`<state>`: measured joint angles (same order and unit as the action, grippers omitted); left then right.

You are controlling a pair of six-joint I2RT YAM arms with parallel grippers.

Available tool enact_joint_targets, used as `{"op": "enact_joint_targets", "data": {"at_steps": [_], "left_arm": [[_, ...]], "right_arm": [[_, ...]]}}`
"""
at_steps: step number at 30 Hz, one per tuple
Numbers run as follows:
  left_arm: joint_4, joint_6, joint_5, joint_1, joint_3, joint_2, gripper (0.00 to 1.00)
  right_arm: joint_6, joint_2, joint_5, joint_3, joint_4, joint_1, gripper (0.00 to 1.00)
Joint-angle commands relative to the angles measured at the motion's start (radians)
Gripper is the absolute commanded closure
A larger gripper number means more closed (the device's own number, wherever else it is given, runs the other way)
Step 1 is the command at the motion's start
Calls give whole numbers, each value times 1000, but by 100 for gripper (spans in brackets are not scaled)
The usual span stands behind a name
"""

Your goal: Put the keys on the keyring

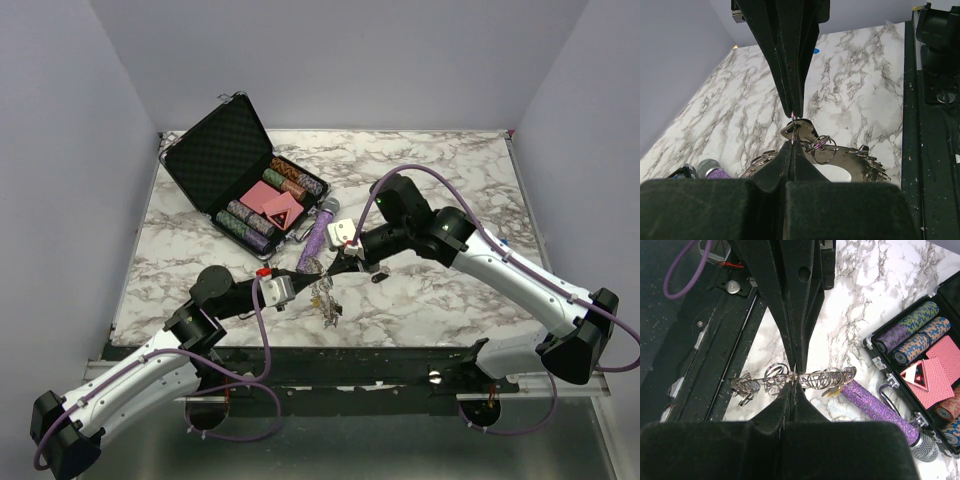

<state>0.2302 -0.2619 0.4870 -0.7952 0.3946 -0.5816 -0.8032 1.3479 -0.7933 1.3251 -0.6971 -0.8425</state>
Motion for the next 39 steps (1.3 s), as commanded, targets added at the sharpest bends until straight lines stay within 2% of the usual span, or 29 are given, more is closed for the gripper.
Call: {"op": "enact_joint_targets", "data": {"at_steps": [1,39], "left_arm": [[50,0,33,-2,29,8,100],[67,15,55,-2,26,8,100]], "right_arm": [[4,0,-3,0,10,0,99],[6,13,-32,-21,22,-9,100]]}}
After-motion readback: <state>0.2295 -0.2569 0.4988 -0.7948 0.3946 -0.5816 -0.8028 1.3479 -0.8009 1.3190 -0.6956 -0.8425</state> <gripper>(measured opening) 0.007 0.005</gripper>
